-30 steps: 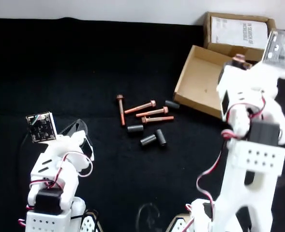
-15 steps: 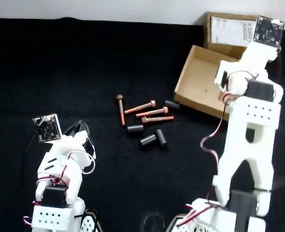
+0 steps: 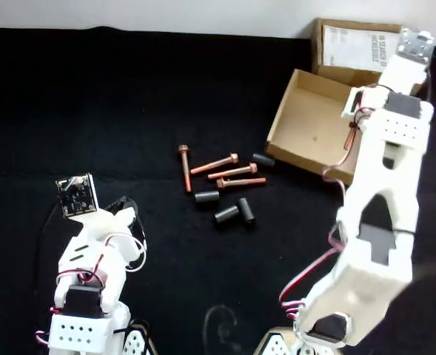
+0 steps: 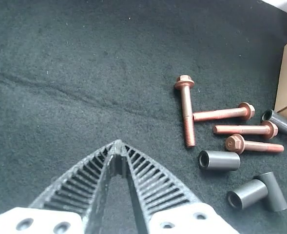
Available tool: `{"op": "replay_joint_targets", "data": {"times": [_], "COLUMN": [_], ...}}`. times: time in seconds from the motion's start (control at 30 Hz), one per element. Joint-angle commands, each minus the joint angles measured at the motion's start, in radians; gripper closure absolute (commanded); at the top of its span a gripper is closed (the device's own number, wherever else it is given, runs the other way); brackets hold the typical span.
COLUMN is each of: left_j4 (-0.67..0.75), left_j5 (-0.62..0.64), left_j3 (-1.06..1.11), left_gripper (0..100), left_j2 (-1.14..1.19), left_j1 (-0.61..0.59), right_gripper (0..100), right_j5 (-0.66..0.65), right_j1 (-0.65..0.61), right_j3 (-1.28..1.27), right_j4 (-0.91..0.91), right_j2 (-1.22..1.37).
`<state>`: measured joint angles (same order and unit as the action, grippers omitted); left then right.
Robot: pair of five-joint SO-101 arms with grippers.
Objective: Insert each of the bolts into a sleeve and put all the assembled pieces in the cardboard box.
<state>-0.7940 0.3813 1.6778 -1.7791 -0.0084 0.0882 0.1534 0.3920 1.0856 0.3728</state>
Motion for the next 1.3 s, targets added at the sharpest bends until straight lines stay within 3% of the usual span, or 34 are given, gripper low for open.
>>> {"op": "replay_joint_targets", "data": {"times": [0.0, 0.33, 0.57, 0.8, 0.9, 1.07, 1.27], "left_j4": [-0.005, -0.005, -0.005, -0.005, -0.005, -0.005, -0.005], "left_j5": [-0.005, -0.003, -0.005, -0.005, -0.005, -0.005, -0.005], "left_j3": [0.018, 0.018, 0.018, 0.018, 0.018, 0.018, 0.018], "left_gripper": [98, 98, 98, 98, 98, 98, 98], "left_j2": [-0.028, -0.030, -0.030, -0.028, -0.028, -0.028, -0.027], "left_j1": [-0.002, -0.002, -0.002, -0.002, -0.002, -0.001, -0.001], "right_gripper": [99.1, 98.4, 77.9, 77.4, 77.4, 77.4, 77.4], "right_j5": [0.002, -0.008, -0.173, -0.176, -0.175, -0.175, -0.178], "right_j1": [0.012, 0.007, -0.007, -0.007, -0.001, -0.030, -0.122], "right_j3": [0.208, 0.697, 0.883, 1.231, 1.376, 1.276, 0.852], "right_j4": [0.001, 0.033, 0.335, 0.687, 0.680, 0.682, 0.682], "right_j2": [0.156, 0.547, 0.565, 0.564, 0.558, 0.397, 0.056]}}
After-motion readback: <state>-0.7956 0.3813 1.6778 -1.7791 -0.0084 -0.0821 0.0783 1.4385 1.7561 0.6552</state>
